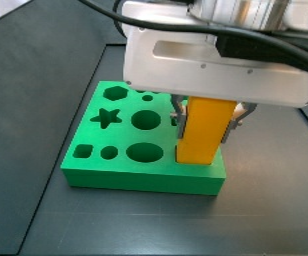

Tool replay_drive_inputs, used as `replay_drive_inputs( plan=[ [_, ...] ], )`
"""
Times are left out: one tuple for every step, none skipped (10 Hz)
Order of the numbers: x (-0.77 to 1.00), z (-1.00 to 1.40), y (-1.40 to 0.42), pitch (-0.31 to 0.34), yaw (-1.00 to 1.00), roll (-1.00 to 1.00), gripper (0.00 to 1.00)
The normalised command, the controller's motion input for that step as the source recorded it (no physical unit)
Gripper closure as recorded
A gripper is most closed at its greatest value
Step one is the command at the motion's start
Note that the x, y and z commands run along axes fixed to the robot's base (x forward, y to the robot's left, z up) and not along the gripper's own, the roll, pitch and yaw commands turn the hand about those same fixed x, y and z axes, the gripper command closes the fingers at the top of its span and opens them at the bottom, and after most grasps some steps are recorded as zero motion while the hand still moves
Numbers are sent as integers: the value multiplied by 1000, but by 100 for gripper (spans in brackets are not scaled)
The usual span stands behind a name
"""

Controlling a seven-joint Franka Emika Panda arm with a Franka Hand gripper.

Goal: Pick up the rectangle object. Move up. Move to above the board. Insert the rectangle object.
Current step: Insert the rectangle object.

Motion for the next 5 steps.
replay_drive_inputs(
  plan=[
    [-49,-1000,-91,-37,171,0,100],
    [0,-1000,0,-50,177,0,100],
    [0,-740,0,-61,126,0,100],
    [0,-166,-23,0,0,0,100],
    [-323,-851,0,-170,0,-46,100]
  ],
)
